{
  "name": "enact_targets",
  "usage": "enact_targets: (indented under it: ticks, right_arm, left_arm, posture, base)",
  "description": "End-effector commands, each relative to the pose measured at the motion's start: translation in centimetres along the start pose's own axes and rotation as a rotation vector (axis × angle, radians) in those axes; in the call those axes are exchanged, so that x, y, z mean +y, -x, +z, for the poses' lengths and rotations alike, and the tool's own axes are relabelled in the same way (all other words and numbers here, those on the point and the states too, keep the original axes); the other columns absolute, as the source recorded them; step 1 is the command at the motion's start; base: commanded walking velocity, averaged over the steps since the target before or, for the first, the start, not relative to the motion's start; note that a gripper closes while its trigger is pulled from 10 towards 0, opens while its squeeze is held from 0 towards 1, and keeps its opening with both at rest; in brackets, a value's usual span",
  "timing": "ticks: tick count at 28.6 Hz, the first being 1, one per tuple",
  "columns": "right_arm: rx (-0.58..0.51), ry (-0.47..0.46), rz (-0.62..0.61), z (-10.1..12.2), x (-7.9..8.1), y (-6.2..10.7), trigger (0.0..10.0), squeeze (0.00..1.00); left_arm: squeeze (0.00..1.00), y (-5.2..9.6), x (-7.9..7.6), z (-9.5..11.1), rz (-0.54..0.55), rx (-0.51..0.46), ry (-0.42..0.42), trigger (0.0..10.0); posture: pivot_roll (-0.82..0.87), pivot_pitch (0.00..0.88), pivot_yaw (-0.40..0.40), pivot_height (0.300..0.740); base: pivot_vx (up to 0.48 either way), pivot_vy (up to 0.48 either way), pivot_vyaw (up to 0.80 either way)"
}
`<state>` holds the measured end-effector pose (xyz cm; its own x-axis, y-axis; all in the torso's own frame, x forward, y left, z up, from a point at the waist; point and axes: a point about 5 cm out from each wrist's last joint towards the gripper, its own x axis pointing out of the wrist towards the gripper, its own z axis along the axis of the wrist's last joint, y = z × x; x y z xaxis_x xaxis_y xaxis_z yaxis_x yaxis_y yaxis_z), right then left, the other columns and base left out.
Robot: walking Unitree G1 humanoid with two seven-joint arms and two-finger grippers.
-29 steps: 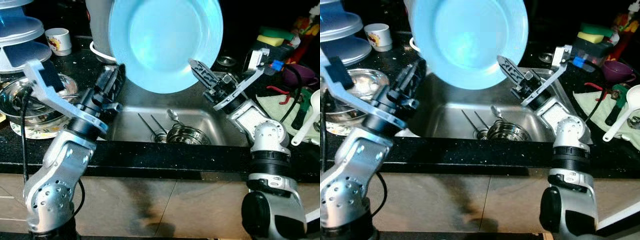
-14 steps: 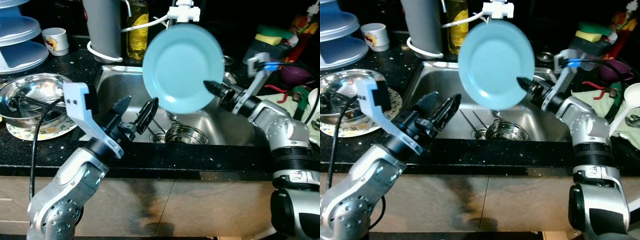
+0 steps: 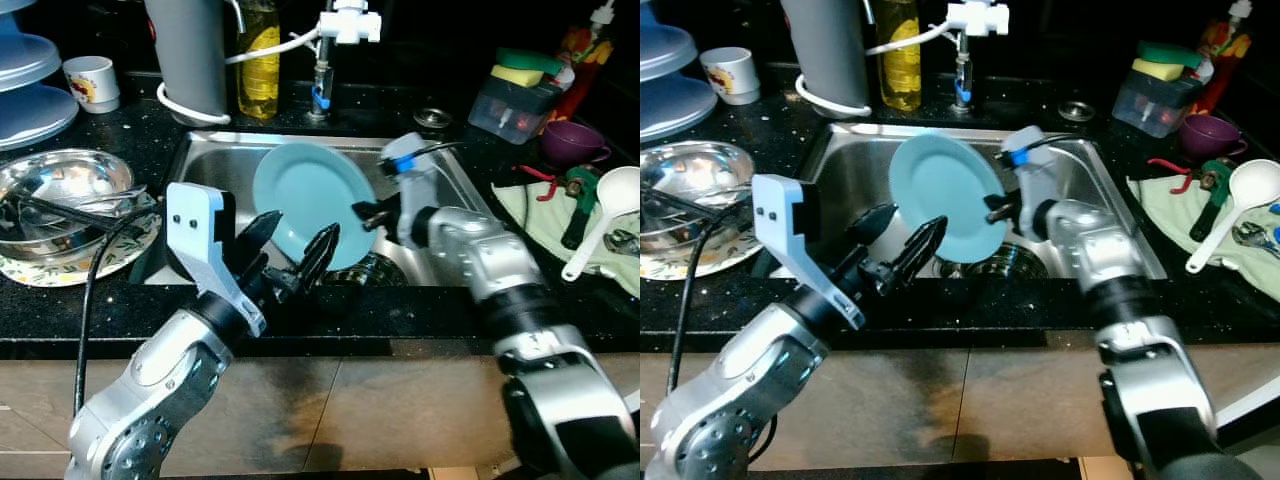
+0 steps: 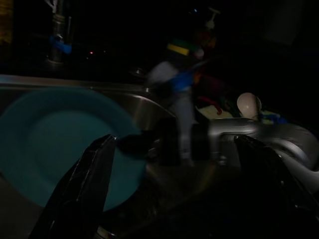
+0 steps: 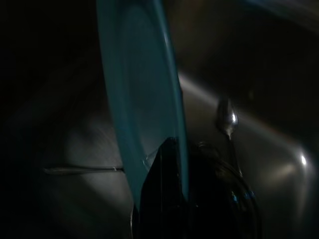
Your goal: Kitchen organization
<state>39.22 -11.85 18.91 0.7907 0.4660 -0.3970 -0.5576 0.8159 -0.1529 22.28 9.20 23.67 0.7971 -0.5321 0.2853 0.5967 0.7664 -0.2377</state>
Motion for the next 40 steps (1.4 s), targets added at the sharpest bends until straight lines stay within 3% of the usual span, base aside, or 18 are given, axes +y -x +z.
enact_targets:
  ticks: [1, 7, 11, 12, 13, 14, 15, 20, 21, 22, 23, 24, 25, 29, 31, 34, 35, 40]
  right_arm:
    - [0.036, 0.005, -0.058, 0.0, -0.6, 0.0, 10.0, 0.0]
    - [0.162, 0.05, -0.142, -0.6, -1.1, -0.2, 10.0, 0.0]
    - [0.201, -0.028, -0.147, -0.9, -1.1, -0.4, 10.0, 0.0]
    - [0.21, -0.051, -0.149, -1.2, -1.1, -0.5, 10.0, 0.05]
    - [0.216, -0.069, -0.152, -1.4, -1.1, -0.5, 10.0, 0.79]
    - [0.216, -0.069, -0.152, -1.4, -1.1, -0.5, 10.0, 0.79]
    - [0.223, -0.116, -0.159, -1.7, -1.1, -0.6, 10.0, 1.0]
    - [0.232, -0.153, -0.174, -2.0, -1.2, -0.5, 10.0, 1.0]
    - [0.208, -0.163, -0.18, -1.8, -1.4, -0.5, 10.0, 0.74]
    - [0.191, -0.171, -0.185, -1.7, -1.5, -0.5, 10.0, 0.74]
    - [0.157, -0.186, -0.181, -1.3, -1.7, -0.5, 10.0, 0.26]
    - [0.135, -0.197, -0.178, -1.0, -1.8, -0.4, 10.0, 0.26]
    - [0.064, -0.24, -0.148, -0.2, -1.8, -0.4, 10.0, 0.0]
    - [-0.234, -0.393, -0.004, 2.6, -2.1, 0.6, 10.0, 0.0]
    - [-0.251, -0.402, 0.004, 2.8, -2.1, 0.6, 10.0, 0.0]
    - [-0.452, -0.502, 0.133, 3.0, -3.2, 3.0, 10.0, 0.0]
    - [-0.452, -0.502, 0.133, 3.0, -3.2, 3.0, 10.0, 0.0]
    - [-0.673, -0.539, 0.23, 1.9, -3.9, 6.2, 10.0, 0.0]
  left_arm:
    - [0.0, 0.1, -0.3, 0.0, -0.002, 0.0, -0.01, 10.0]
    - [0.0, 0.3, -0.5, -0.1, 0.002, -0.004, -0.01, 10.0]
    - [0.0, 0.2, -0.6, -0.1, 0.0, -0.007, -0.011, 10.0]
    - [0.0, 0.2, -0.6, -0.1, 0.0, -0.007, -0.01, 10.0]
    - [0.0, 0.2, -0.6, -0.1, -0.001, -0.007, -0.01, 10.0]
    - [0.0, 0.2, -0.6, -0.1, -0.001, -0.007, -0.01, 10.0]
    - [0.0, 0.2, -0.6, -0.1, -0.002, -0.008, -0.01, 10.0]
    - [0.0, 0.2, -0.6, -0.1, -0.001, -0.009, -0.015, 10.0]
    - [0.0, 0.2, -0.6, -0.1, -0.001, -0.011, -0.015, 10.0]
    - [0.0, 0.2, -0.6, -0.1, -0.001, -0.012, -0.015, 10.0]
    - [0.0, 0.1, -0.5, -0.1, -0.001, -0.013, -0.016, 10.0]
    - [0.0, 0.1, -0.5, -0.1, -0.001, -0.014, -0.017, 10.0]
    - [0.0, 0.0, -0.4, 0.0, 0.001, -0.017, -0.021, 10.0]
    - [0.0, -0.1, 0.0, 0.1, 0.033, -0.027, -0.048, 10.0]
    - [0.0, -0.2, 0.1, 0.1, 0.038, -0.027, -0.05, 10.0]
    - [0.0, -0.2, 1.4, -0.2, 0.121, -0.018, -0.084, 10.0]
    - [0.0, -0.2, 1.4, -0.2, 0.121, -0.018, -0.084, 10.0]
    - [0.0, -0.7, 1.8, -0.5, 0.147, -0.014, -0.093, 10.0]
  posture:
    - [0.08, 0.025, -0.09, 0.74]
    - [0.08, 0.039, -0.097, 0.74]
    - [0.08, 0.042, -0.096, 0.74]
    - [0.08, 0.042, -0.096, 0.74]
    - [0.08, 0.042, -0.096, 0.74]
    - [0.08, 0.042, -0.096, 0.74]
    - [0.08, 0.042, -0.096, 0.74]
    - [0.09, 0.033, -0.098, 0.74]
    - [0.09, 0.031, -0.098, 0.74]
    - [0.09, 0.031, -0.098, 0.74]
    - [0.09, 0.026, -0.097, 0.74]
    - [0.09, 0.023, -0.098, 0.74]
    - [0.09, 0.016, -0.098, 0.74]
    - [0.09, 0.001, -0.097, 0.74]
    - [0.09, 0.0, -0.096, 0.74]
    - [0.09, 0.0, -0.09, 0.74]
    - [0.09, 0.0, -0.09, 0.74]
    - [0.07, 0.0, -0.065, 0.74]
  base:
    - [0.0, 0.0, 0.0]
    - [0.0, 0.0, 0.0]
    - [0.0, 0.0, 0.0]
    - [0.0, 0.0, 0.0]
    - [0.0, 0.0, 0.0]
    - [0.0, 0.0, 0.0]
    - [0.0, 0.0, 0.0]
    - [0.0, 0.0, 0.0]
    - [0.0, 0.0, 0.0]
    - [0.0, 0.0, 0.0]
    - [0.0, 0.0, 0.0]
    - [0.0, 0.0, 0.0]
    - [0.0, 0.0, 0.0]
    - [0.0, 0.0, 0.0]
    - [0.0, 0.0, 0.0]
    - [0.0, 0.0, 0.0]
    - [0.0, 0.0, 0.0]
    - [0.0, 0.0, 0.0]
